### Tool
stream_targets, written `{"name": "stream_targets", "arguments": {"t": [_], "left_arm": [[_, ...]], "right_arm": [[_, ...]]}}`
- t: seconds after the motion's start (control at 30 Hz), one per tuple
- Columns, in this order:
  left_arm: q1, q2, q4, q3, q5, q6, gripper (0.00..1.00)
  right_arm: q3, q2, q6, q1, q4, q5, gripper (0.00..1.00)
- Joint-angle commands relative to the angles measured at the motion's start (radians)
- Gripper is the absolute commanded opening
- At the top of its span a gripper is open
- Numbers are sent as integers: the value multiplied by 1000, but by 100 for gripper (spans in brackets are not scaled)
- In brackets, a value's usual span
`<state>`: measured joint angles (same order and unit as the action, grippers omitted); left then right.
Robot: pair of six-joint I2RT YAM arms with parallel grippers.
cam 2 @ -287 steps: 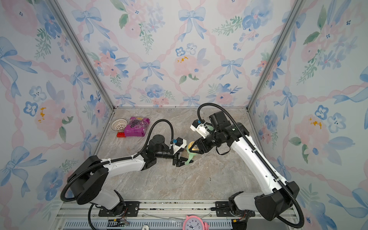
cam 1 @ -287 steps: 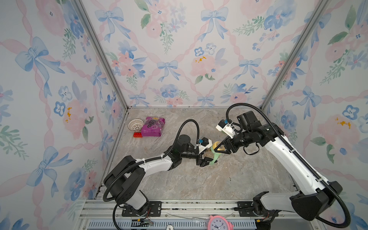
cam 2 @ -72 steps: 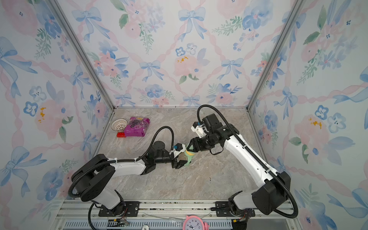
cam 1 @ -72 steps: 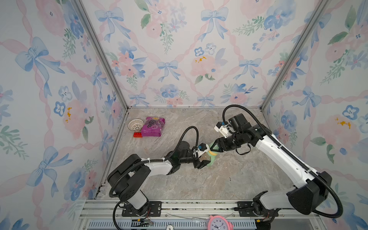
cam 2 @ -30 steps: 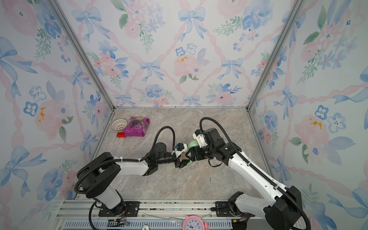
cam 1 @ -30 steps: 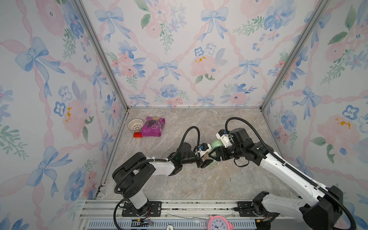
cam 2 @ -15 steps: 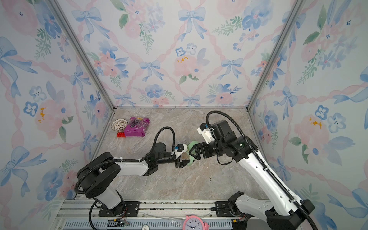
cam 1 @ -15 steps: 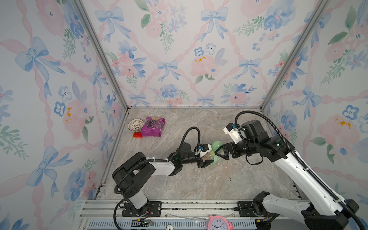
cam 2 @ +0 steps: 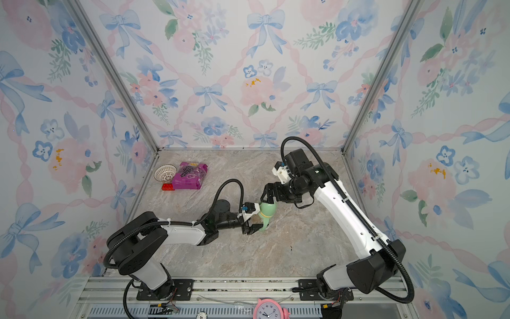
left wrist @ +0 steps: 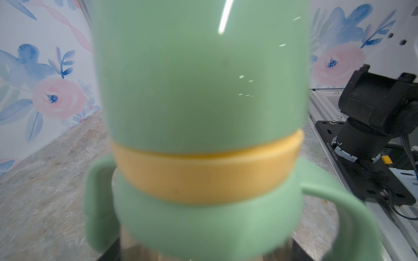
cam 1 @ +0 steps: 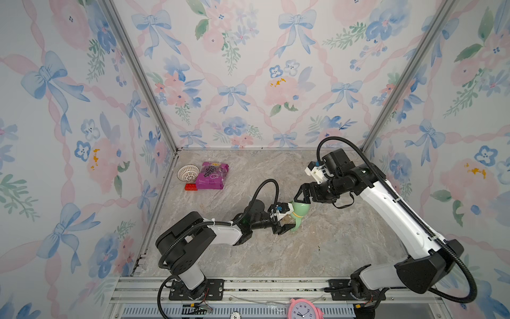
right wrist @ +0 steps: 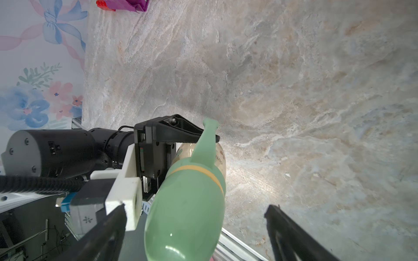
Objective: Assemble the baby bottles
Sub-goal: Close the lid on the baby bottle.
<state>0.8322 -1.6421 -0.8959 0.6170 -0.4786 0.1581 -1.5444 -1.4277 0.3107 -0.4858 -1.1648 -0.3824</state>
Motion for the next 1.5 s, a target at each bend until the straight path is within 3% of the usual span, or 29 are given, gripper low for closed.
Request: {"name": "stream_targets", "arguments": {"t": [0.0,0.77,1.1,1.47], "left_arm": [[6,-10,-58,-10,7,24,0],[19,-18,-47,9,63,33,0],[18,-19,-46,5,114,28,0],[20,-8,-67,7,174,13,0]], "right_arm": [[11,10,37,-24,-23,10,96],[196,-22,224,-62,192,16,99],[167,-47,279,-41,192,-7,90],[276,-58,347,-70,285,-22,85]]}}
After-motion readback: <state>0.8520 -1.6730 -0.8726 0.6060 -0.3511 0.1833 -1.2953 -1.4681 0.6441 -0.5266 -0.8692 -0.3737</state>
